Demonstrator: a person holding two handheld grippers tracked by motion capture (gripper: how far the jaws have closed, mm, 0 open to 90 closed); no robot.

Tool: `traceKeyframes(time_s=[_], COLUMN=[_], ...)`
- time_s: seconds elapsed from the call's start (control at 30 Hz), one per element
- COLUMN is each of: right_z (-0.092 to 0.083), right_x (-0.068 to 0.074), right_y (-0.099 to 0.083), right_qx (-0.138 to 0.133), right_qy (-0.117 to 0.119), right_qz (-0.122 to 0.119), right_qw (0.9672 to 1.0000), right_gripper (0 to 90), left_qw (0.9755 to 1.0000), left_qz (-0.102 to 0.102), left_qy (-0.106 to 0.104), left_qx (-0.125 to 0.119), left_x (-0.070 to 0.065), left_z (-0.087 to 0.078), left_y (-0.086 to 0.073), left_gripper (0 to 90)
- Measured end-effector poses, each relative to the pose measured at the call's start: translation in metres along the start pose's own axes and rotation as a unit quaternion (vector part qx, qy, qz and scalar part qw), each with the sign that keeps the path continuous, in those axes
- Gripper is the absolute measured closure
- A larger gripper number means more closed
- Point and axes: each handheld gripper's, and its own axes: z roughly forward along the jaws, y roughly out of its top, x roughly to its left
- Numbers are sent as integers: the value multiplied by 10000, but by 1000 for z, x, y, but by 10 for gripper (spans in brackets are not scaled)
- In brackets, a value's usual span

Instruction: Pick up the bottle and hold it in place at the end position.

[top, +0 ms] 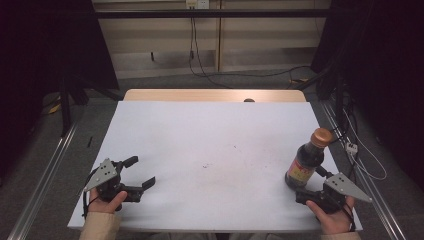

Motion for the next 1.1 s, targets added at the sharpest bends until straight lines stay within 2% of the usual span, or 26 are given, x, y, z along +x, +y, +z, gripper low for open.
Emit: traceKeyframes(time_s=[0.37, 0.6, 0.73, 0.97, 1.1], right_z=[0, -3, 0, 7, 15], right_x=[-4, -12, -14, -12, -7], right_y=[7, 18, 21, 24, 27], right_qx=[56, -55, 53, 143, 183], right_qy=[9, -93, -63, -48, -73], right_qz=[-9, 140, 210, 216, 135], right_qw=[10000, 9998, 9997, 9997, 9997], right_gripper=[58, 93, 94, 126, 153], left_qw=[10000, 10000, 9999, 9998, 9999], left_qz=[15, 35, 67, 87, 74], left_qy=[14, -33, -58, -89, -83], left_qx=[-23, 34, 87, 123, 130], left_x=[-1, -3, -3, -4, -4], left_z=[1, 4, 5, 8, 8], left_y=[1, 0, 0, 0, 0], left_gripper=[38, 38, 39, 40, 40])
